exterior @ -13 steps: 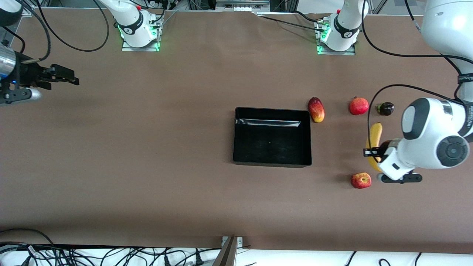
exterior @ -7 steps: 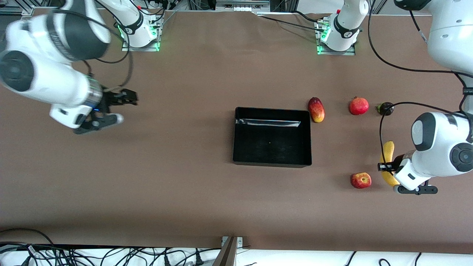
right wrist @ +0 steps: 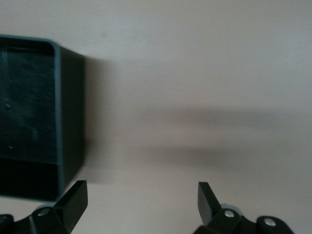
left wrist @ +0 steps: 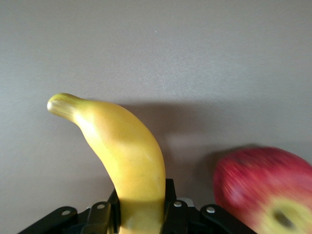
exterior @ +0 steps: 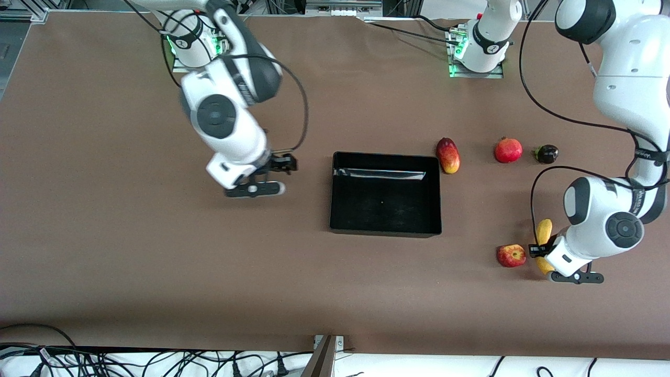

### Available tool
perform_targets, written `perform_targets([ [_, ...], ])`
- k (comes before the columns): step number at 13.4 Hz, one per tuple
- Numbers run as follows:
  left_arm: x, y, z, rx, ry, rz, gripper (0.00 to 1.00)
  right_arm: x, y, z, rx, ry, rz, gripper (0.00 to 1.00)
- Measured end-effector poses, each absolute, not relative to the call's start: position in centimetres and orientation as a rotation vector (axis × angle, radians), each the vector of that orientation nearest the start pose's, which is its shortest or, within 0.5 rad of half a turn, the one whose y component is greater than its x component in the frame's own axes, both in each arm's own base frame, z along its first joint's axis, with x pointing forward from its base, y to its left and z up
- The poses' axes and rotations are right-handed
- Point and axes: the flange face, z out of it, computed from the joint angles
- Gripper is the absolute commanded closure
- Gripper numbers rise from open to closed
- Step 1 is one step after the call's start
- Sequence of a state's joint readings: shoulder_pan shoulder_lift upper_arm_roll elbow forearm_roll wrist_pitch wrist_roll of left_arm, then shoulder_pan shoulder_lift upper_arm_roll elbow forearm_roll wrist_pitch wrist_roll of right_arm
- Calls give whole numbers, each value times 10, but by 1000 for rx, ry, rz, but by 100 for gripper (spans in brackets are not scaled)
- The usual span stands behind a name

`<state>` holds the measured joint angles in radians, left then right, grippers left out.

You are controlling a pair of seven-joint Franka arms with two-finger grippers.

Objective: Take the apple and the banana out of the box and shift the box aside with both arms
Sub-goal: 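Lower the banana beside the apple while the right gripper grips the tray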

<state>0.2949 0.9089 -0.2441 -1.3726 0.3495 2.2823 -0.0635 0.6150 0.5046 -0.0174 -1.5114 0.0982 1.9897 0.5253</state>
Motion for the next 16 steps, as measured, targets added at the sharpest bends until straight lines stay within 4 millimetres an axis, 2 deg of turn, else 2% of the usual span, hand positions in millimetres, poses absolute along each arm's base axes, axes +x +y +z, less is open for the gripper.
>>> perform_targets([
  [1,732,85,173,-3066,26,-75,100,559,420,355,-3072,-34,71,7],
  [3,733,89,173,-3062,21,-89,100,546,455,326,-3039,-6,20,19],
  [4,733,89,173,-3062,20,-90,96,544,466,309,-3025,20,-6,34],
  [5,733,89,173,-3062,20,-90,79,543,475,292,-3010,51,-36,49],
  [6,733,89,173,-3062,20,-91,53,541,482,275,-2998,68,-60,72],
  [7,733,89,173,-3061,20,-92,36,536,489,258,-2994,69,-68,96],
  [9,734,91,174,-3057,19,-97,0,527,499,235,-3002,64,-57,100],
  [11,734,90,176,-3055,16,-90,0,526,501,231,-3003,65,-56,100],
  [13,736,81,188,-3050,15,-93,0,530,499,234,-3002,72,-64,100],
  [14,736,75,201,-3042,20,-65,0,533,497,235,-3002,79,-69,100],
  [16,733,60,244,-3013,27,14,0,541,488,243,-3006,100,-72,100],
])
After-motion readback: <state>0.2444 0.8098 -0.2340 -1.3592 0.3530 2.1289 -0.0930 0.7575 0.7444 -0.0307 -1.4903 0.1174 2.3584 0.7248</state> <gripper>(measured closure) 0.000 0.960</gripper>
